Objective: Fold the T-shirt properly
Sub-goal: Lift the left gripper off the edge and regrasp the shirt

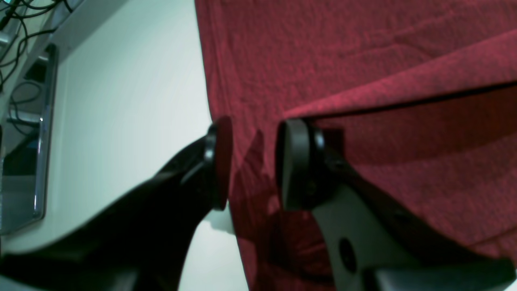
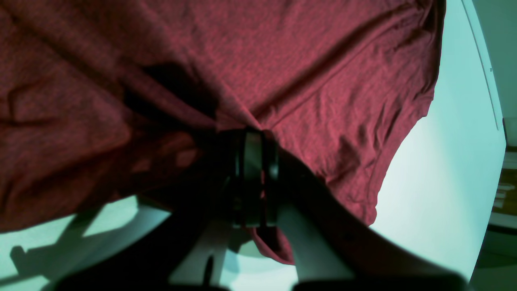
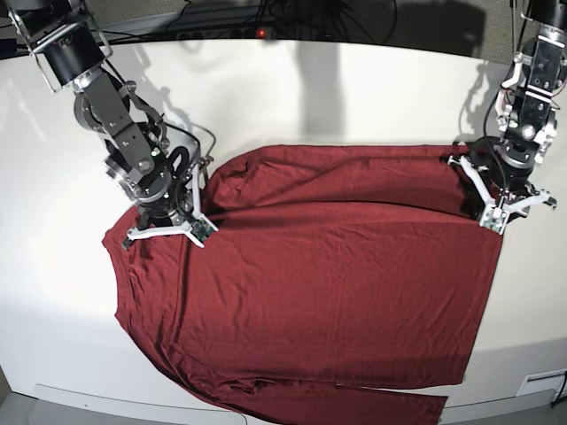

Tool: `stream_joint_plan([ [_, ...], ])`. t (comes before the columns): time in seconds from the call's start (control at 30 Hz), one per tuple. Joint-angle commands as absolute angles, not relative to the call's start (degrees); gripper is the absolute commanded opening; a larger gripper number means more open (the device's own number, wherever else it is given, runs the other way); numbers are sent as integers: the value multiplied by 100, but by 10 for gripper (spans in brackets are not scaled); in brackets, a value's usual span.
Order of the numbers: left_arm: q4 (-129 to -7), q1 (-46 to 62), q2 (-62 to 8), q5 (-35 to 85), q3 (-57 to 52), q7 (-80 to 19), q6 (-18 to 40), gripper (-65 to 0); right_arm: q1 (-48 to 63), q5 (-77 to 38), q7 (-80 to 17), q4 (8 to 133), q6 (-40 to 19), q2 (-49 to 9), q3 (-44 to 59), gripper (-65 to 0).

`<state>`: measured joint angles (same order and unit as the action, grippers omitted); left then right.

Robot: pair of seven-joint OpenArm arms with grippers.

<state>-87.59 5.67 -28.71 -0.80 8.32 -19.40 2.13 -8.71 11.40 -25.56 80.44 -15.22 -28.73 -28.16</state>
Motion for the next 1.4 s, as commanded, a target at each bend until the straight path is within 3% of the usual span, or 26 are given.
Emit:
stream_joint_plan([
  [0.0, -8842, 473, -2956, -130, 790, -1839, 161, -448, -1007, 1177, -2464, 8128, -1437, -2934, -2766, -650],
  [0.07, -8842, 458, -2958, -145, 790, -1855, 158, -448, -1035, 1175, -2460, 8130, -1426, -2934, -2766, -640],
  [0.17, -8842, 460, -2958, -145, 790, -1865, 158, -448, -1081, 1173, -2440, 8130, -1411, -2934, -2766, -449],
  [0.23, -8842, 458, -2961, -185, 790, -1944, 161, -448, -1107, 1170, -2443, 8132, -1411, -2934, -2766, -401],
  [0.53, -8849, 456, -2961, -1671, 790, -2272, 154, -448, -1111, 1166, -2445, 8136, -1280, -2936, -2766, -401],
  [0.6, -8849, 440, -2958, -1538, 790, -2388, 301, -448, -1111, 1168, -2445, 8136, -1280, -2936, -2766, -401],
  [0.7, -8849, 259, -2956, -637, 790, -2891, 1074, -448, -1111, 1168, -2443, 8136, -1280, -2936, -2766, -401],
  [0.87, -8849, -213, -2971, 749, 779, -3358, 1120, -448, -1109, 1153, -2447, 8136, -1280, -2936, -2766, -401],
  [1.17, -8849, -499, -2993, 1035, 781, -4165, 1168, -448, -1111, 1197, -2443, 8143, -1284, -2985, -2766, -402],
  [1.37, -8934, -69, -3420, 871, 781, -4287, 1719, -448, -1107, 1162, -2453, 8396, -1288, -3236, -2766, -402],
])
